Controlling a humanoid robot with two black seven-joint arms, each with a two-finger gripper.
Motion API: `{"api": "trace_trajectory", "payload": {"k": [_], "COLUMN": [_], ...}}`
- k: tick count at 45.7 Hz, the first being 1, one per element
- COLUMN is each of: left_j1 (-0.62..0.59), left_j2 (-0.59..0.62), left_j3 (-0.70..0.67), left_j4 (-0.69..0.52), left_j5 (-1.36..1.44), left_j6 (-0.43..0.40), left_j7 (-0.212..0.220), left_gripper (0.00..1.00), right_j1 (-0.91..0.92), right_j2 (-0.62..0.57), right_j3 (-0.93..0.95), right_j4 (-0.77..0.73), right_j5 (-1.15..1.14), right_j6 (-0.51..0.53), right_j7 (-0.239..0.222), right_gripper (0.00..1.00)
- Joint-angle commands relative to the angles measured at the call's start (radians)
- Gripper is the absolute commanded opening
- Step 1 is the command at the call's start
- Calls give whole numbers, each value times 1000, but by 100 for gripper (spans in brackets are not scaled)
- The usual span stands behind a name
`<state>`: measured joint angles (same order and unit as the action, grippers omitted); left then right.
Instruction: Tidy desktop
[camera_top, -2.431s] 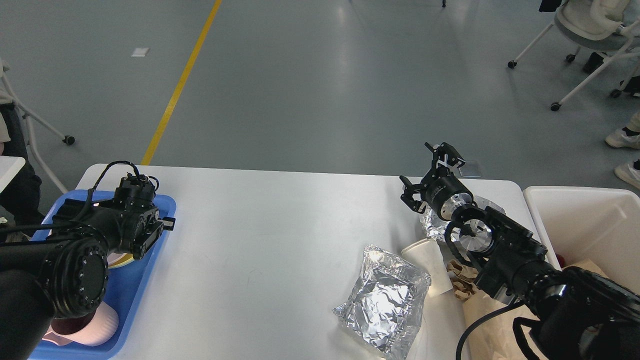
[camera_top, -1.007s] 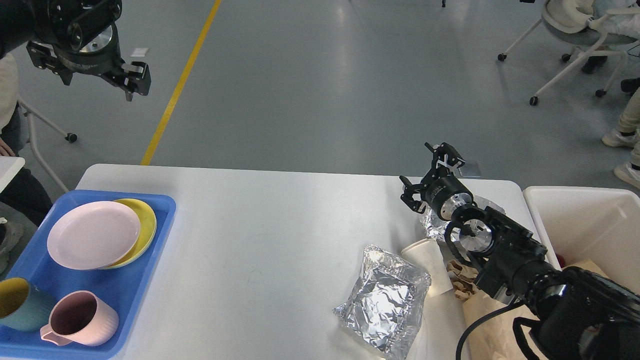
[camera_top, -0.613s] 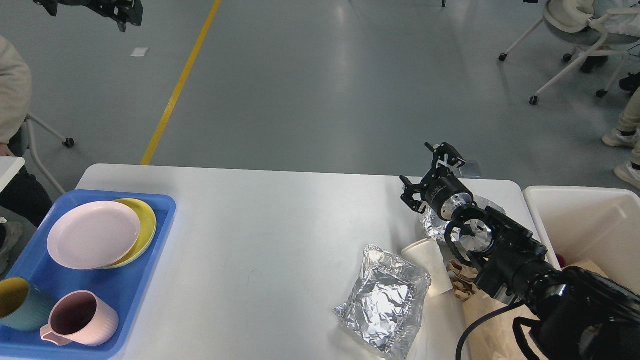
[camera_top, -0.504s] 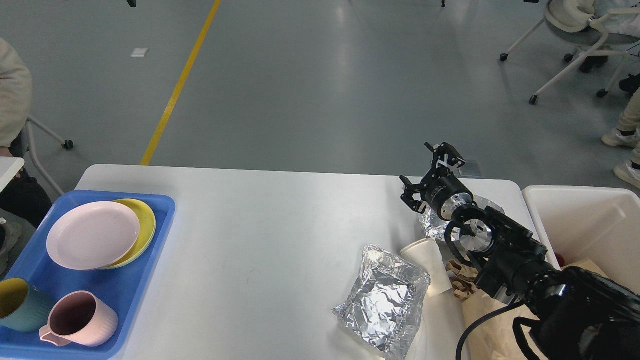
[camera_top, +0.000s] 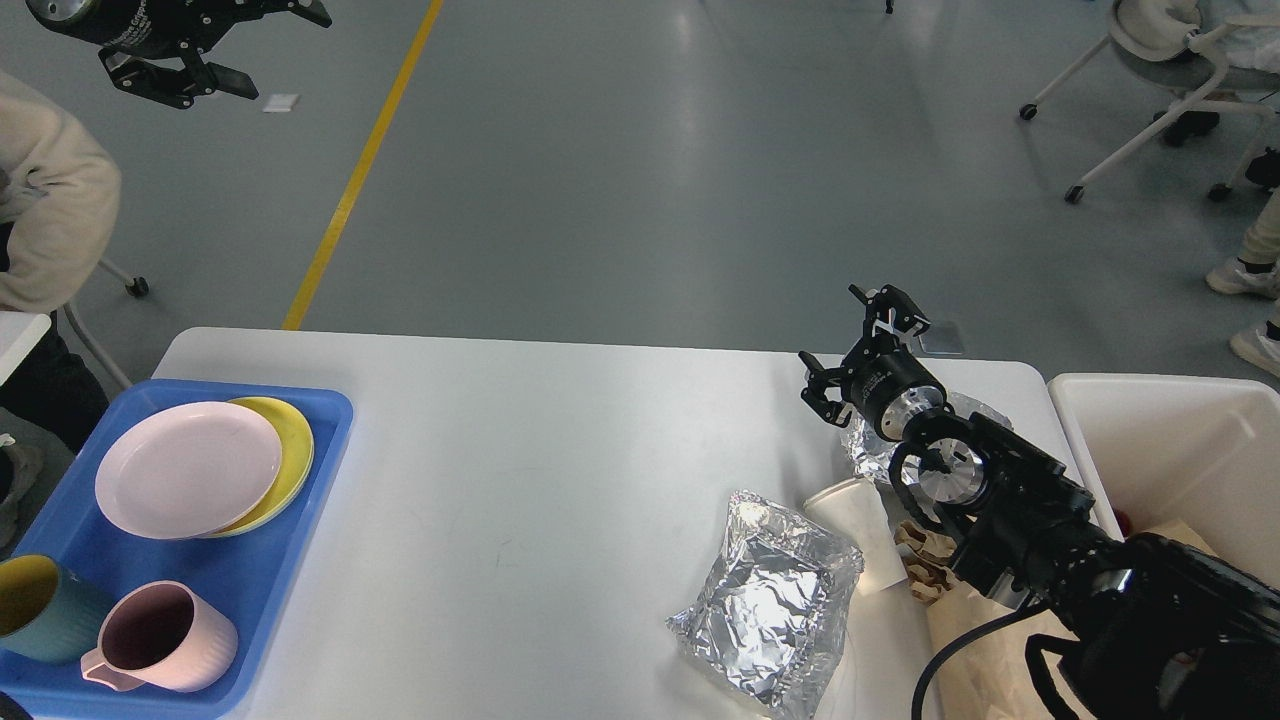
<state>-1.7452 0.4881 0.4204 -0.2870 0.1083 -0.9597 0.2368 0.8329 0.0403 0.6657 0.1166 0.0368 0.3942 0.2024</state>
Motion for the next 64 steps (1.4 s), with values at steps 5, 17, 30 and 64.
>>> {"api": "trace_trajectory", "payload": {"k": [5,17,30,64], "left_j1": [72,151,204,716], "left_j2": [12,-3,-77,-353], "left_j3": [-152,-285,-397,-1163], "left_j4": [2,0,-12,2], "left_j5": [-18,-18,1,189], "left_j6": [0,0,0,0], "left_j7": [-4,-4,1,1], "left_gripper": [96,96,97,97], "right_j1": [-1,0,0,0], "right_j2": [0,0,0,0], "right_j3": [0,0,0,0], "right_j4": [0,0,0,0], "right_j5": [0,0,0,0], "right_j6": [0,0,0,0], "right_j7": [0,0,0,0], "right_gripper": [100,100,100,100]}}
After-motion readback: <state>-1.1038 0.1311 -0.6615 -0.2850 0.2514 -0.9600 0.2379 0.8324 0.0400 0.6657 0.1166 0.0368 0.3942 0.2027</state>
